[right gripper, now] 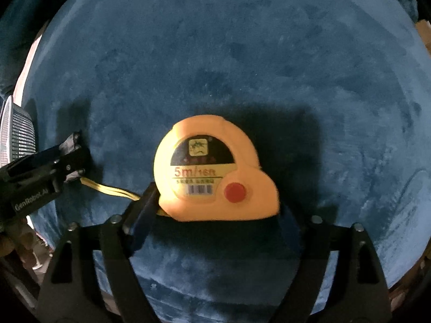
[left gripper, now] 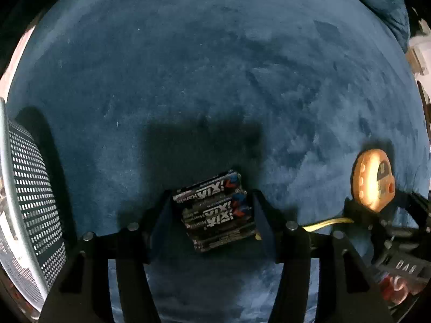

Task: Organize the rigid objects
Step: 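Carry the batteries with the left tool over the basket while the right tool carries the tape measure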

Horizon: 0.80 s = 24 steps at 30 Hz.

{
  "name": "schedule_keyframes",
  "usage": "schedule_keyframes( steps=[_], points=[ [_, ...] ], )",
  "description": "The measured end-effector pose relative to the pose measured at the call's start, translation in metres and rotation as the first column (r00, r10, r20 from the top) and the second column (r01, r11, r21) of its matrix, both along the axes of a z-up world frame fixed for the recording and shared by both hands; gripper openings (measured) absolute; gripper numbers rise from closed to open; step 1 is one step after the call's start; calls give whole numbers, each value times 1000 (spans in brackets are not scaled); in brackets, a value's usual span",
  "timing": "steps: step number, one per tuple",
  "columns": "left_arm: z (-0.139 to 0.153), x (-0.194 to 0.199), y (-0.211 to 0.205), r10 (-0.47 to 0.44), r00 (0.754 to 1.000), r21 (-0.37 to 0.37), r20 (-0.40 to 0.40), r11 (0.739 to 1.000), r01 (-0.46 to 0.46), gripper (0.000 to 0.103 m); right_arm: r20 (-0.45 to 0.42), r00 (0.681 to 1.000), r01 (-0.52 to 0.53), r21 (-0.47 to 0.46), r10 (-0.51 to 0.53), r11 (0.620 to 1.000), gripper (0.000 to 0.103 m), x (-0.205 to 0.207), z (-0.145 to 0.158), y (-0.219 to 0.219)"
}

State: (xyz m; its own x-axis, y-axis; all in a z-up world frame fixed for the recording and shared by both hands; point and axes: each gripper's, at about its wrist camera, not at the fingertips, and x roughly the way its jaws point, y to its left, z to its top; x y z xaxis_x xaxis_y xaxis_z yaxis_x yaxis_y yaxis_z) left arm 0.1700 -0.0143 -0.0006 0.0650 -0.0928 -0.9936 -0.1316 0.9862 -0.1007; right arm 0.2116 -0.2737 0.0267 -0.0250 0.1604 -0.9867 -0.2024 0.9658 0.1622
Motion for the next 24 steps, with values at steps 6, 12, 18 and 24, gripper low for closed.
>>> schedule_keyframes(
  steps=[6,12,18,24],
  points=[
    [19,-6,-11,-42,997,41,65,998,39,57,66,998,24,-14,-23,1000,79,-6,11,10],
    [43,-12,-9,-46,992,15,118,999,45,56,100,995,14,59,-20,998,78,-14,37,24],
    [65,-19,-1,-34,986,22,162,999,31,56,118,993,-11,98,-1,995,78,-20,49,44],
    [82,-26,19,-11,978,16,208,1000,8,56,143,989,-43,119,26,992,78,-13,75,56]
  ],
)
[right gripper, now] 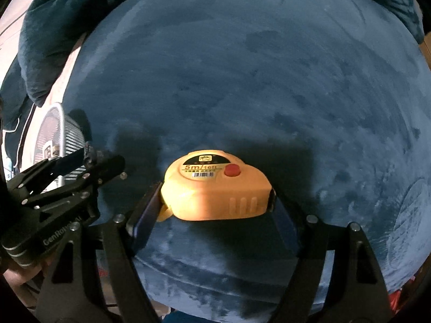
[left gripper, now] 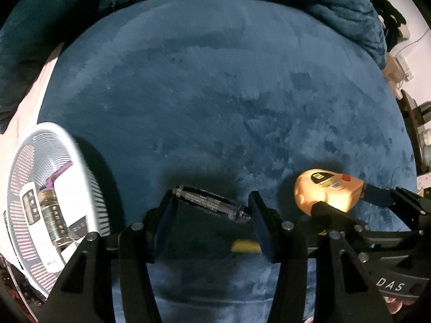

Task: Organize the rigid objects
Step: 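Carry the batteries with the left tool over the basket while the right tool carries the tape measure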

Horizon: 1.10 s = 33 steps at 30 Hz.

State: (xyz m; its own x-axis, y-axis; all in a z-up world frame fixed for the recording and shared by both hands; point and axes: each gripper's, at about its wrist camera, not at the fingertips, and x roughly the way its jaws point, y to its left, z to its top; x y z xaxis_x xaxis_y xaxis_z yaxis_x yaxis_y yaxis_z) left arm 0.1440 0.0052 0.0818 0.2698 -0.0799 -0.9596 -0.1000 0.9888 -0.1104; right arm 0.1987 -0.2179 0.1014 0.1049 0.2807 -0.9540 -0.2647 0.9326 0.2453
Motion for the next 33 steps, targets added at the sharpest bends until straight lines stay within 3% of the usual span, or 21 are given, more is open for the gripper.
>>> schedule_keyframes(
  steps=[6,13,24,29,33],
  points=[
    [25,-2,37,62,997,-25,52,998,-61,56,31,999,-37,34,36,999,78,-4,24,28],
    [40,-22,101,194,978,-69,78,980,-189,56,60,994,-98,74,93,992,78,-8,44,73],
    [43,-75,210,412,908,-72,80,911,-407,56,85,973,-225,131,216,965,78,-25,67,161],
    [35,-100,255,498,865,-71,60,867,-494,56,82,956,-292,140,283,946,78,-39,64,203],
    [24,-113,274,530,847,-66,30,847,-527,56,79,941,-336,133,328,933,78,-49,56,230]
  ],
)
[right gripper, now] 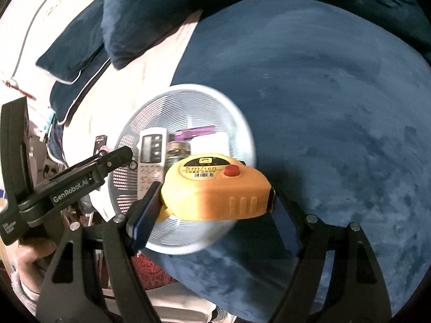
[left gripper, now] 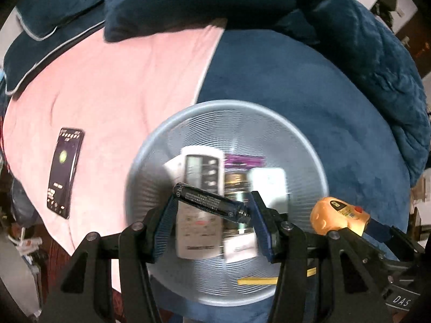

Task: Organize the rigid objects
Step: 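Carry the batteries with the left tool over the basket while the right tool carries the tape measure, then open the left tool dropping the batteries in while the right tool releases the tape measure into the basket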

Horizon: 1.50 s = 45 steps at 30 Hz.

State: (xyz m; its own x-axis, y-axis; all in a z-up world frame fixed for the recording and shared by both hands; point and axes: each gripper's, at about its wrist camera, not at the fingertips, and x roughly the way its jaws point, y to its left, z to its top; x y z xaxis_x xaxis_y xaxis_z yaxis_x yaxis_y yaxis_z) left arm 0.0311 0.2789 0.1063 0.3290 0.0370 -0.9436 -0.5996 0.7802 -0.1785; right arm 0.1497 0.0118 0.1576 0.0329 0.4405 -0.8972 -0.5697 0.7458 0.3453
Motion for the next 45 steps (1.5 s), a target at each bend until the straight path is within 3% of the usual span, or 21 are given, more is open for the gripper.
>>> schedule_keyframes(
  steps=[5,11,16,19,22,24,26,45],
  points=[
    [-14,-4,8,-8,999,8,-49,1000,9,56,10,1000,-22,-40,22,999,78,-4,-15,19],
    [-24,-1,8,-23,996,10,-88,1000,24,56,95,994,-47,-139,61,989,78,-7,-33,34],
    [-31,3,5,-45,991,-13,-126,999,43,58,114,990,-61,-148,78,987,79,-9,-39,33],
    [-30,2,5,-45,989,-3,-138,999,44,84,100,991,-78,-132,92,988,79,-10,-32,30],
    [-28,0,8,-24,991,-3,-130,1000,24,95,120,988,-84,-125,99,989,83,-12,-18,24],
    [-29,-2,10,-11,990,-5,-138,1000,11,96,133,986,-83,-122,99,989,95,-13,-12,21],
    [-30,-3,12,-7,989,-11,-146,1000,6,96,138,986,-81,-118,98,990,98,-14,-7,17],
    [-31,3,0,-37,983,4,-179,999,39,98,78,989,-107,-194,124,975,101,-15,-25,-13]
  ],
)
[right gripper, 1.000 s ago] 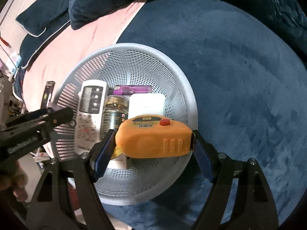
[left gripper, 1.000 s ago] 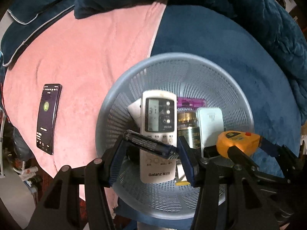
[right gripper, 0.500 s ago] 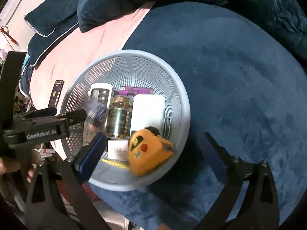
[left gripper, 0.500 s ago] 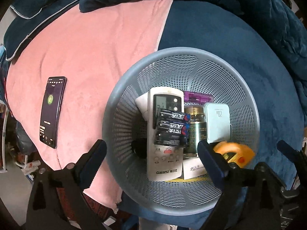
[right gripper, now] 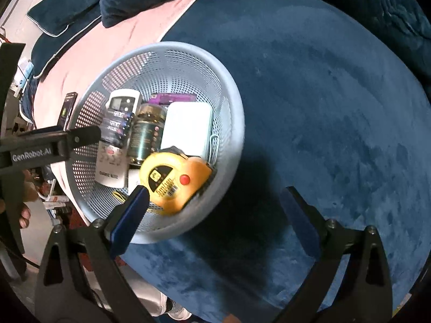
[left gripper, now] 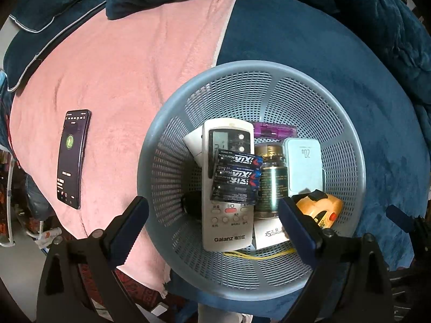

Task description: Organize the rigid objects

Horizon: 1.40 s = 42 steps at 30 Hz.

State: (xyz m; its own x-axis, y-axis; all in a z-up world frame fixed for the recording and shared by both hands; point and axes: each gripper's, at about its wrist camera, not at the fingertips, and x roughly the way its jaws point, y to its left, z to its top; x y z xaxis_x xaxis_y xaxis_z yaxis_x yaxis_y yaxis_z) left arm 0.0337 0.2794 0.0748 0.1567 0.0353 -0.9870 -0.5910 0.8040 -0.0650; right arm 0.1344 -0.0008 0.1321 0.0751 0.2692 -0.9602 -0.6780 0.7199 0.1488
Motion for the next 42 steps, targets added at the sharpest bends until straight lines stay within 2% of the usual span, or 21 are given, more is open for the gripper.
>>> schedule_keyframes(
  steps=[11,42],
  points=[
    [2,-4,-8,-23,1000,21,-4,1000,23,98,-98,994,60,70,-53,996,103,5,-2,-4],
    [7,-12,-20,-38,999,37,7,999,37,98,-104,989,114,88,-105,990,103,12,1,-12]
  ],
)
